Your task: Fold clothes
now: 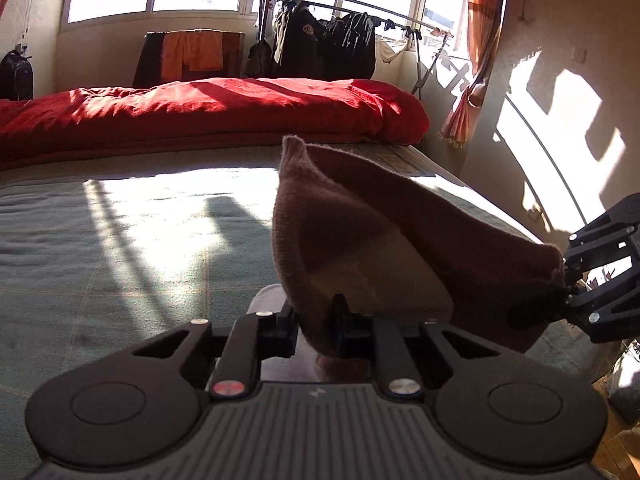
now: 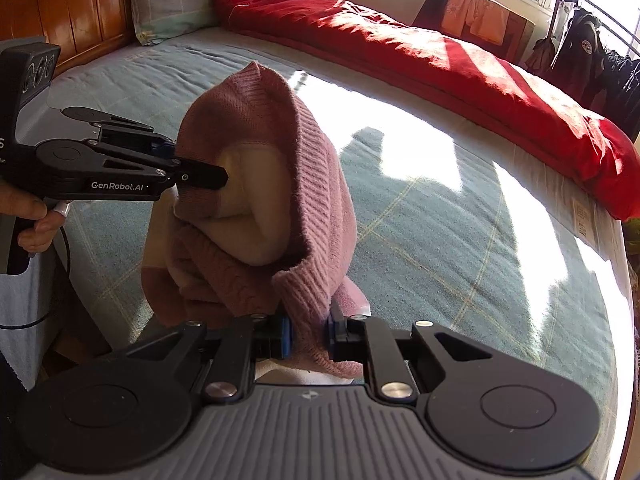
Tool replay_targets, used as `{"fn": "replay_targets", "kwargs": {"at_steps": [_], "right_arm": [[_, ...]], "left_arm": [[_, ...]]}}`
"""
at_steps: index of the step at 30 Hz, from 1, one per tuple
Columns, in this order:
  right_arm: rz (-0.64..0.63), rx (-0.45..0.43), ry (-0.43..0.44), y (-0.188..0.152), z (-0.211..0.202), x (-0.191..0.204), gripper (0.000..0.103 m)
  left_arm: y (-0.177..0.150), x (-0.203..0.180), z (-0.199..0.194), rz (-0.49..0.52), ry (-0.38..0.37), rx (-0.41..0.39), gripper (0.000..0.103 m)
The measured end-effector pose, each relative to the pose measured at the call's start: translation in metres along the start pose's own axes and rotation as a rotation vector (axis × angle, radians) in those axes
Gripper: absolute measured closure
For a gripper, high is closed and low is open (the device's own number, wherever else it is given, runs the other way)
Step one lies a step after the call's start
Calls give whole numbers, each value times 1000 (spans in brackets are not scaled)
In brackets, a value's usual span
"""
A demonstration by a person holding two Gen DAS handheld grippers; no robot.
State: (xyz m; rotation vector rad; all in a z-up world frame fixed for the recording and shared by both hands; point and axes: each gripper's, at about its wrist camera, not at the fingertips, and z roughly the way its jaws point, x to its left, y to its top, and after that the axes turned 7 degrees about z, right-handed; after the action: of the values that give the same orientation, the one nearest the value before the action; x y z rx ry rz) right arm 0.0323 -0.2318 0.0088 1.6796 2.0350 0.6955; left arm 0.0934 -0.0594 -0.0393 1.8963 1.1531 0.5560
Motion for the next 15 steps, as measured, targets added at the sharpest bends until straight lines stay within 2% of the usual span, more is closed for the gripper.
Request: {"fn": "replay_targets", "kwargs": {"at_steps": [3, 5, 7, 9, 13, 15], "right_arm": [[5, -17, 23, -1, -1, 0, 80], [4, -26, 46, -3, -3, 0, 73], [6, -41, 67, -6, -5, 0, 58], [13, -59, 87, -10, -8, -1, 52], [5, -89, 92, -15, -11, -2, 44], [-28, -85, 74, -16, -9, -1, 43]], "left_arm": [[2, 15, -8, -13, 53, -7, 96], [6, 23, -14, 2, 80, -13, 96], [10, 31, -19, 9, 99, -21, 96], [14, 39, -25, 23, 129, -34, 96], [18, 57, -33, 18, 179, -33, 97], [18, 66, -35, 9, 193, -24, 97]]}}
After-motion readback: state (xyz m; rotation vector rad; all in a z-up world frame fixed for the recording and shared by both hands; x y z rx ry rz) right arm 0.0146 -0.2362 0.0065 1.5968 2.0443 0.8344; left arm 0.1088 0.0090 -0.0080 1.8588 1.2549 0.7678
